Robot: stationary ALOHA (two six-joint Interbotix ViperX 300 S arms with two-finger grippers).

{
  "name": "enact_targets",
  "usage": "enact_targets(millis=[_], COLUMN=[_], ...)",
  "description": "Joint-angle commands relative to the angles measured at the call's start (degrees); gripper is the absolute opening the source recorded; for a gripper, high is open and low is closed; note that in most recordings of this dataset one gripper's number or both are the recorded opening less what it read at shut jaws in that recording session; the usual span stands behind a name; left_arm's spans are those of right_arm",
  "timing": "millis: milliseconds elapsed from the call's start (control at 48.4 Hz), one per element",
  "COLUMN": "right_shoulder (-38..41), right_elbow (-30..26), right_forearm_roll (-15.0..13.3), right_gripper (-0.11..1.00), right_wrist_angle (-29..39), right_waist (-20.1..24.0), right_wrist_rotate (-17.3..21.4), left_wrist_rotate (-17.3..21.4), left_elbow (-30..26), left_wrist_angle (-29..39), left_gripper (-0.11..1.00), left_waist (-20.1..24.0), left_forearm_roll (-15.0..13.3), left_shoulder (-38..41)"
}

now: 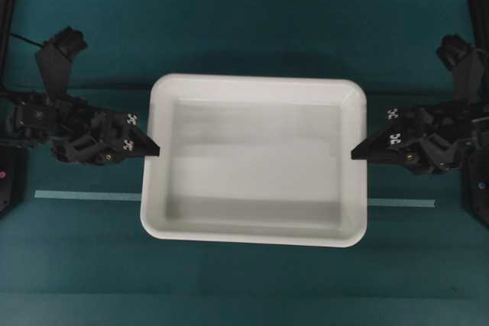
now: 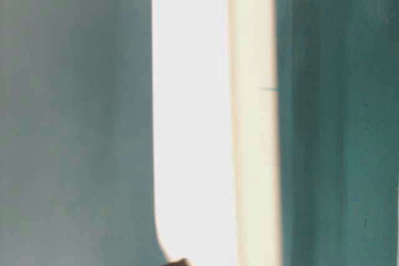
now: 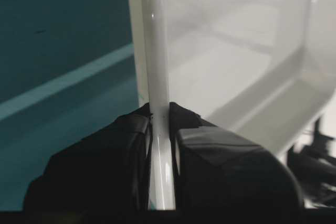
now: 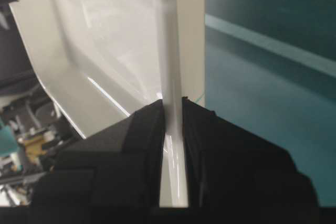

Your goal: Lift the white case with both hands.

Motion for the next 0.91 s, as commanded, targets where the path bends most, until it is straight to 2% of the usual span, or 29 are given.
enact_targets(millis=[0, 289, 888], right_shoulder=[3.34, 10.63, 24.52], right_elbow=[0.62, 2.90, 2.46], right_forearm_roll=[0.09, 0.09, -0.18], right_gripper=[0.12, 0.12, 0.12], right_wrist_angle=[-0.70, -7.03, -11.60], right_waist=[0.26, 0.79, 3.16], right_wrist_rotate=[-0.09, -0.18, -0.18], left_wrist_rotate=[0.18, 0.18, -0.09], left_elbow=[0.97, 4.57, 6.50], left_wrist_angle=[-0.44, -4.48, -4.66], left_gripper=[0.07, 0.07, 0.06], left_waist=[0.18, 0.70, 0.53], left_forearm_roll=[0.26, 0.26, 0.26], left_shoulder=[2.55, 8.09, 17.05])
